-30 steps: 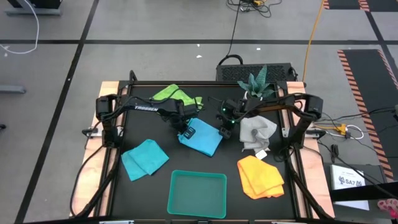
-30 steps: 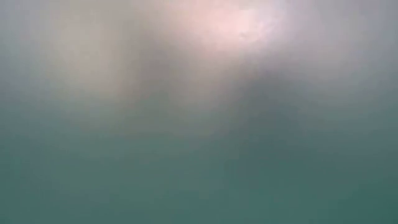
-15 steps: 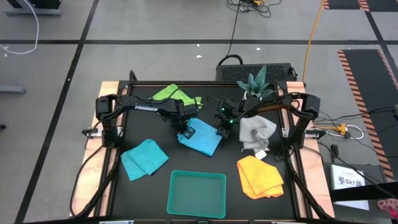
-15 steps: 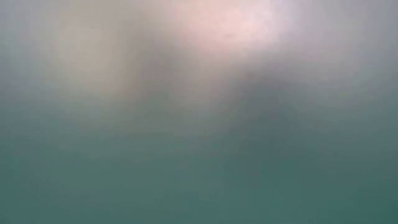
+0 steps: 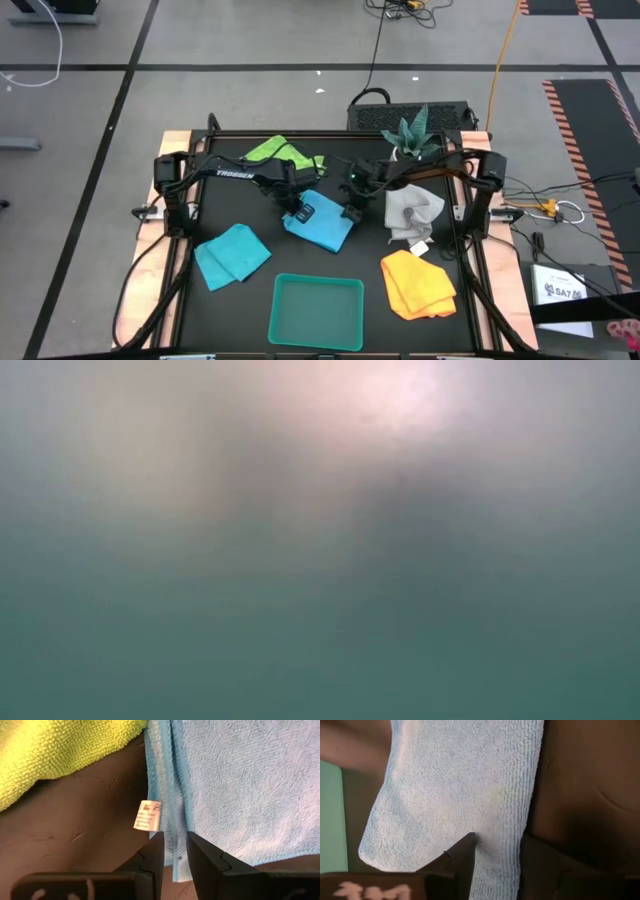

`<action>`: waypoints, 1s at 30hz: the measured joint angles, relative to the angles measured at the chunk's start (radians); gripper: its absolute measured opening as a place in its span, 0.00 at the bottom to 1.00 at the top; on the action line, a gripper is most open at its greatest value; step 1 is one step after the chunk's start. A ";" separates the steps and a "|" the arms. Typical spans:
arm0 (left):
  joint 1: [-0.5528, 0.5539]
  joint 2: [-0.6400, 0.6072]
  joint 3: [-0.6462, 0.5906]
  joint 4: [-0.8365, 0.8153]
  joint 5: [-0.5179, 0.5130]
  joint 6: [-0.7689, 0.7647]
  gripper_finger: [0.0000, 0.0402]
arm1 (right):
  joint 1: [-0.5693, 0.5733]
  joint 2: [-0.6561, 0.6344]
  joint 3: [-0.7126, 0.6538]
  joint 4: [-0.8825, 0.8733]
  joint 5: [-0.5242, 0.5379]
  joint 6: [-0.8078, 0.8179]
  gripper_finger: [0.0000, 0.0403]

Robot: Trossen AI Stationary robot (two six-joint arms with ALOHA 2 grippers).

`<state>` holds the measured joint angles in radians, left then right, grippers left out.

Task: Fold microfiber towels
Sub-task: Put the folded microfiber cloth into the green transparent bin

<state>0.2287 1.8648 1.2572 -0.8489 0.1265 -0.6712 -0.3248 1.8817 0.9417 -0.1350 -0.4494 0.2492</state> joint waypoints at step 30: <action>-0.024 0.000 0.002 -0.124 -0.037 0.024 0.20 | 0.006 0.018 -0.049 -0.068 -0.021 -0.054 0.00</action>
<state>0.2043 1.8648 1.2593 -0.9729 0.0896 -0.6477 -0.3183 1.8997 0.8923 -0.2025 -0.4703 0.1952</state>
